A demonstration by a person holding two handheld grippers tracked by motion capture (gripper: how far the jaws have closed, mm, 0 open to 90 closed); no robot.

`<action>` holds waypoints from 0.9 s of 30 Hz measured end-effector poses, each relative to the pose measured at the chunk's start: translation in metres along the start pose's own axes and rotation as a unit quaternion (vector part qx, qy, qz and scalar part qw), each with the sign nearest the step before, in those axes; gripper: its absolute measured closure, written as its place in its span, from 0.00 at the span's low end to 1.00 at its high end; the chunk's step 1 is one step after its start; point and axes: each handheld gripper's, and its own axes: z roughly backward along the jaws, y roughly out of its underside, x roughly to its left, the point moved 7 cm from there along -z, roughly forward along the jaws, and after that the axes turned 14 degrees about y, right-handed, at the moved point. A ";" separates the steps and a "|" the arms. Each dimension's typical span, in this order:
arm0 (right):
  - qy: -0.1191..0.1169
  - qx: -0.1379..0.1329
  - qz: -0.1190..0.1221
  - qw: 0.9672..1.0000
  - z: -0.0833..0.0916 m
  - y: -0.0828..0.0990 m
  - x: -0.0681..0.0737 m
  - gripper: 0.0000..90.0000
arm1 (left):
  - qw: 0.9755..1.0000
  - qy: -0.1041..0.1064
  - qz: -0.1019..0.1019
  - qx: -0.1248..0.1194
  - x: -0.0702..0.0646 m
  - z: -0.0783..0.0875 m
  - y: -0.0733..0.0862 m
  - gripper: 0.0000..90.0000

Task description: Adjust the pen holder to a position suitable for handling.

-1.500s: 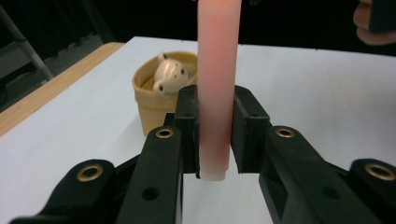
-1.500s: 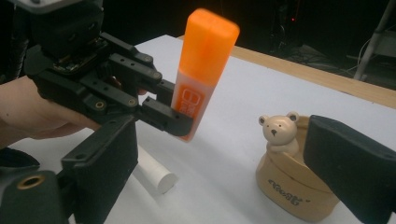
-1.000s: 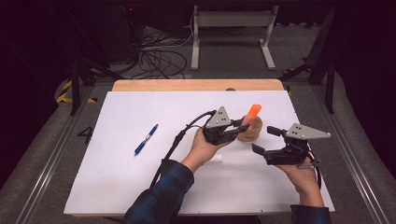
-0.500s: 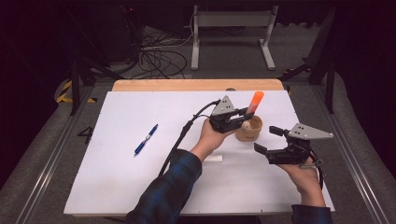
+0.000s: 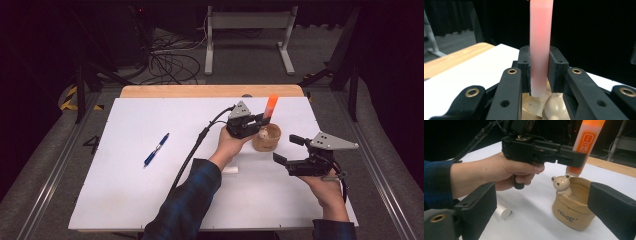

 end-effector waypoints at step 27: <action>0.002 0.000 0.003 1.000 -0.001 0.000 0.000 0.11 | 0.999 0.002 0.029 0.023 0.010 -0.007 0.019 0.83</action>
